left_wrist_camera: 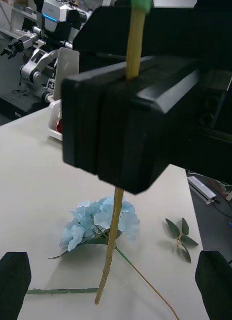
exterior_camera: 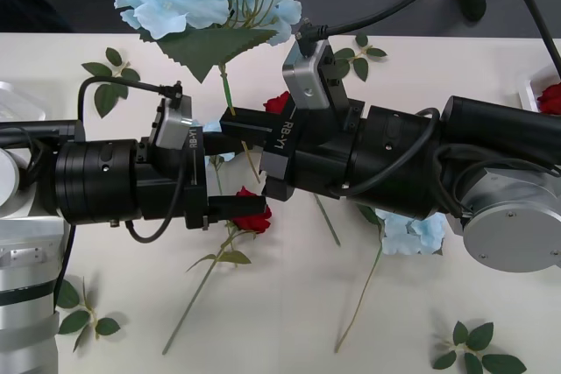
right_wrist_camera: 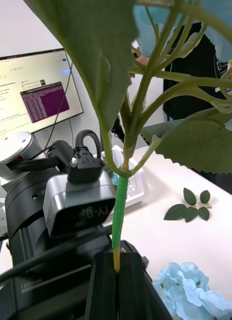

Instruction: Put the red flowers into the right box and the blue flowers into the left box

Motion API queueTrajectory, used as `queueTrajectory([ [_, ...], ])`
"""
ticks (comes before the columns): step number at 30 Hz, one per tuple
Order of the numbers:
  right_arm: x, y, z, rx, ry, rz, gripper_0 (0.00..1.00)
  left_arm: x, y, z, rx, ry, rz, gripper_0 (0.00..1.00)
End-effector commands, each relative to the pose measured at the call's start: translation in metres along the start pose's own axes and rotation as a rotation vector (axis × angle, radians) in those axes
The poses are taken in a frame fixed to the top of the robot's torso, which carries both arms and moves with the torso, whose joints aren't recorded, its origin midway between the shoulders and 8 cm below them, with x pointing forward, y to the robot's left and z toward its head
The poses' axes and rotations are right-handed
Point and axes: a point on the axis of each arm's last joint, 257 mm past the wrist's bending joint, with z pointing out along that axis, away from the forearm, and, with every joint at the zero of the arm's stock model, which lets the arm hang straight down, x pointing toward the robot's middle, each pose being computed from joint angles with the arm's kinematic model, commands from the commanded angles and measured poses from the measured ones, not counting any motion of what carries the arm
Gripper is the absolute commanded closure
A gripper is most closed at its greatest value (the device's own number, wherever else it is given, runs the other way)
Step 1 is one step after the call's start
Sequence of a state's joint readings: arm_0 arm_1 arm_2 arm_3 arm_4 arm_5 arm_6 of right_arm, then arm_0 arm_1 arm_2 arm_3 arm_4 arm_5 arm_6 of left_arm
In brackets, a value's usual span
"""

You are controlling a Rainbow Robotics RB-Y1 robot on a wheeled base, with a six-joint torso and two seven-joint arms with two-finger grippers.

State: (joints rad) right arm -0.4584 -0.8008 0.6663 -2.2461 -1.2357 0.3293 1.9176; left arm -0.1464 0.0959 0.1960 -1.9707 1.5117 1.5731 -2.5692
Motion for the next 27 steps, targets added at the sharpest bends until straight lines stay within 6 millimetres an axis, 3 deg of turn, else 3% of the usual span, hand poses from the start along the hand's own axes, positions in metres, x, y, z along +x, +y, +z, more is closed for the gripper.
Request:
queueTrajectory([
  [1,-0.013,0.003,0.001,-0.013,-0.018,-0.061,1.0,-0.017,0.002,0.014,-0.007,-0.034,0.071,0.05],
  [3,-0.013,0.003,0.001,-0.013,-0.018,-0.061,1.0,-0.017,0.001,0.017,-0.004,-0.037,0.067,0.19],
  [4,-0.013,0.003,0.001,-0.013,-0.018,-0.061,1.0,-0.016,0.001,0.019,0.001,-0.039,0.059,0.36],
  [5,-0.013,0.003,0.001,-0.013,-0.018,-0.061,1.0,-0.015,0.0,0.021,0.007,-0.042,0.05,0.59],
  [8,-0.013,0.003,0.001,-0.013,-0.018,-0.061,1.0,-0.014,0.001,0.023,0.017,-0.055,0.029,0.89],
  [10,-0.013,0.003,0.001,-0.013,-0.018,-0.061,1.0,-0.015,0.001,0.024,0.026,-0.065,0.018,0.99],
  [27,-0.013,0.003,0.001,-0.013,-0.018,-0.061,1.0,-0.019,0.006,0.017,0.013,-0.081,0.008,1.0],
])
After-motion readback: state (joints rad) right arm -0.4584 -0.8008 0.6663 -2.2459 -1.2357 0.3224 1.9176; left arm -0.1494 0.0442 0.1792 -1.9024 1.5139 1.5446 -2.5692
